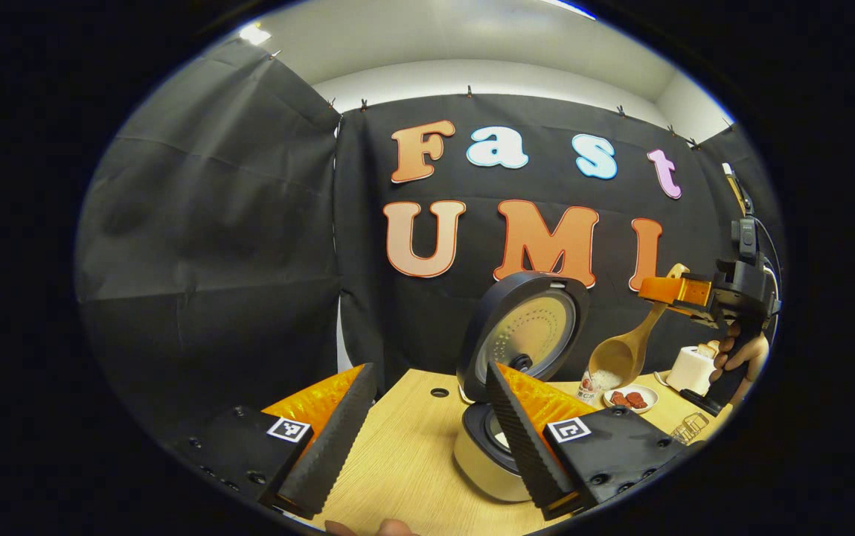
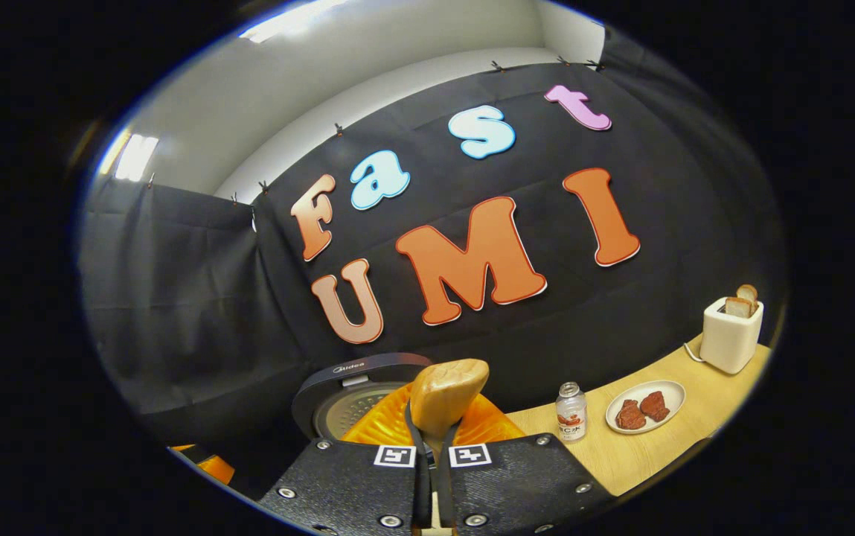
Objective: Close the left gripper, press the button to open the rice cooker; take a wooden spoon from the chopstick holder with the right hand, scoop a spoonful of rice and pour it into the rice cooker, then put the wooden spoon back into the chopstick holder.
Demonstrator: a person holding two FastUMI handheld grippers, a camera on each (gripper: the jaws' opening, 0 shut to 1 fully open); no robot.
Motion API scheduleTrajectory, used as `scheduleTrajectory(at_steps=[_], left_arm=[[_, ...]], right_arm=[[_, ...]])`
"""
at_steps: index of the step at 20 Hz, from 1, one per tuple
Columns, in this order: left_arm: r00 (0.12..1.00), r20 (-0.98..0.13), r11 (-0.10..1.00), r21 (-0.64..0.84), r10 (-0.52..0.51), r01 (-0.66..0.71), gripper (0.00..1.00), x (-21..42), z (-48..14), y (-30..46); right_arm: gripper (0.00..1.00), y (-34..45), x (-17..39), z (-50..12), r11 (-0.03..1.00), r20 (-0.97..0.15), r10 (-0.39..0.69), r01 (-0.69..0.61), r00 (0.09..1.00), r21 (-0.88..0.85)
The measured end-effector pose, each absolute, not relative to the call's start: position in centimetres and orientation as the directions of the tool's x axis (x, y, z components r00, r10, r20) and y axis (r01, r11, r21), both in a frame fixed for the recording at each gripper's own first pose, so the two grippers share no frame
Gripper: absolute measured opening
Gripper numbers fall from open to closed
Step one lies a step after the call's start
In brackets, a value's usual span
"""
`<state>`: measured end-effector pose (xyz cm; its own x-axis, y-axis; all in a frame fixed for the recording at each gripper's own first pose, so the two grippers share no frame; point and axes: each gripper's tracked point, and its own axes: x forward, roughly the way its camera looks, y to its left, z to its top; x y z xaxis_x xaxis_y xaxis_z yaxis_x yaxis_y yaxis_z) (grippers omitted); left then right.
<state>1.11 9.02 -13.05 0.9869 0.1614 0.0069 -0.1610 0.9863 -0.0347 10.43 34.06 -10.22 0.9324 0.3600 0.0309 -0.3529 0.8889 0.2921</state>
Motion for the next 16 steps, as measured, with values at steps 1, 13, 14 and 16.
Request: scheduleTrajectory(at_steps=[1,13,14,16], left_arm=[[0.987,0.007,0.986,-0.037,0.162,-0.162,0.99,1.1,-13.1,9.1],[0.985,0.009,0.985,-0.025,0.17,-0.169,0.99,1.0,-13.3,9.8],[0.985,0.009,0.985,-0.028,0.171,-0.17,0.99,1.1,-13.4,9.8],[0.985,0.007,0.985,-0.033,0.17,-0.17,0.99,1.2,-13.5,9.9]], right_arm=[[0.02,34.3,10.4,-10.2,0.891,0.031,0.365,-0.359,0.931,0.277],[0.02,37.1,9.4,-11.1,0.91,0.036,0.414,-0.415,0.909,0.0],[0.02,37.4,9.2,-10.9,0.909,0.048,0.416,-0.414,0.908,-0.049],[0.02,38.3,8.6,-11.0,0.9,0.066,0.423,-0.41,0.904,-0.148]])
